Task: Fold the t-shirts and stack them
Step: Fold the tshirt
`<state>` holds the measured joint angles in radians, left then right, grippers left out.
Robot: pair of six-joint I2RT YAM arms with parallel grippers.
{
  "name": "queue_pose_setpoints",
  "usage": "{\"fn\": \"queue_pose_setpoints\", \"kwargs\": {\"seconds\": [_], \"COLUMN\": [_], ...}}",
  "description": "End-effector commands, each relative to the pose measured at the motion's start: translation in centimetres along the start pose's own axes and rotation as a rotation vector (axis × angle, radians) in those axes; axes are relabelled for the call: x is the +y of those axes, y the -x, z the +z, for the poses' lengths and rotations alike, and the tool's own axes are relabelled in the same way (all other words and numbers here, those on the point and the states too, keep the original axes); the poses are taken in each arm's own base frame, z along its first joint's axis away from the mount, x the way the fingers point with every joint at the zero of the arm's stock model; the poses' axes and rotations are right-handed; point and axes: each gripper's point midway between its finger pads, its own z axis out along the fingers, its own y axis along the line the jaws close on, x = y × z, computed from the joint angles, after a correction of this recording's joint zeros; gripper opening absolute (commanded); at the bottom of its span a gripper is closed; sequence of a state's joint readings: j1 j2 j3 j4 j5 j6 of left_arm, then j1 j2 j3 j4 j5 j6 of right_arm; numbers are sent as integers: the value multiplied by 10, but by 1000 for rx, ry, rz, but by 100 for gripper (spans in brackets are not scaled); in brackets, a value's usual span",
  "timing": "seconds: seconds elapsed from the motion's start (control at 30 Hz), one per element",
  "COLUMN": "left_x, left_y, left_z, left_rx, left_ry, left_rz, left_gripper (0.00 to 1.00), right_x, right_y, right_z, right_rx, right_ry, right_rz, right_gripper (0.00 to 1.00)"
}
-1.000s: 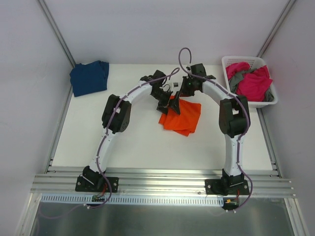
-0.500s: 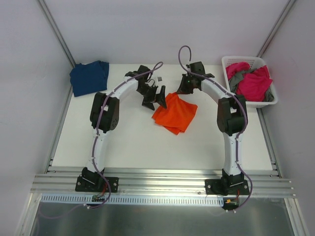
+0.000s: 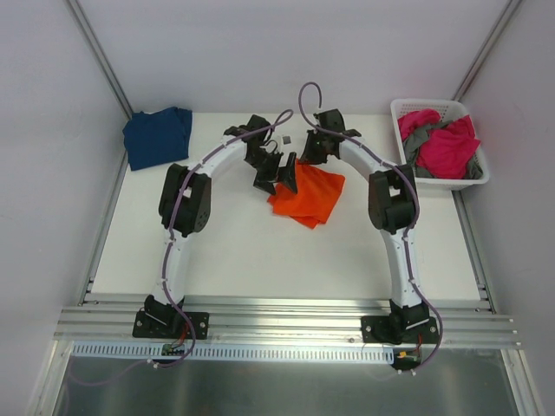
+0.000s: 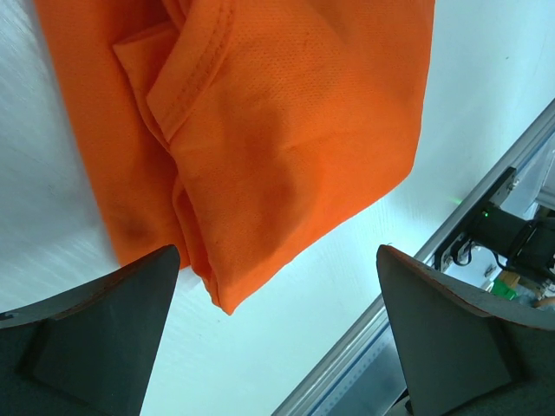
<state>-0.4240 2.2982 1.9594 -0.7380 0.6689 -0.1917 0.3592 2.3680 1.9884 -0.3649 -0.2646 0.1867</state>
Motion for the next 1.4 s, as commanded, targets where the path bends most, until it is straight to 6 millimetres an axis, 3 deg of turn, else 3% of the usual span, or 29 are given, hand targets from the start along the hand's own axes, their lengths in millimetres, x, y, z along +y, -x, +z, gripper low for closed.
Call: {"fn": "queue_pose_setpoints", "kwargs": {"seconds": [0.0, 0.07, 0.1, 0.17, 0.2, 0.27, 0.43, 0.57, 0.77, 0.9, 1.07, 1.2, 1.37], "left_x": [-28, -32, -39, -48, -55, -65, -88, -101, -107, -91, -71, -55, -30], "left_y": [4, 4, 6, 9, 14, 17, 14, 5, 6, 3, -4, -9, 10], "left_z": [-35, -40, -45, -53, -62, -68, -69, -51, -11, 34, 67, 66, 45], "left_rx": [-57, -65, -80, -102, -131, -150, -145, -99, -37, 29, 92, 112, 50], "left_ry": [-12, -12, -11, -15, -7, -6, -58, -94, -163, -192, -222, -218, -179], "left_rz": [59, 64, 77, 98, 118, 142, 181, 207, 235, 199, 111, 26, -10], "left_gripper": [99, 99, 99, 99, 99, 99, 99, 97, 94, 94, 95, 95, 96], "right_x": [4, 0, -4, -3, 0, -1, 4, 10, 8, -6, -28, -48, -52], "right_y": [16, 18, 19, 22, 29, 34, 51, 46, 27, 9, -26, -51, -75], "right_z": [2, 3, 0, -3, -11, -17, -47, -60, -58, -44, -31, -28, -42], "right_rx": [-48, -55, -61, -67, -83, -96, -138, -126, -82, -27, 87, 144, 195], "right_ry": [-24, -44, -66, -66, -52, -50, -30, 1, 20, -9, -46, -99, -106], "right_rz": [-2, -2, 2, 4, 5, -1, 11, 35, 51, 67, 116, 152, 189], "right_gripper": [10, 34, 56, 74, 89, 100, 100, 100, 100, 99, 99, 100, 100]}}
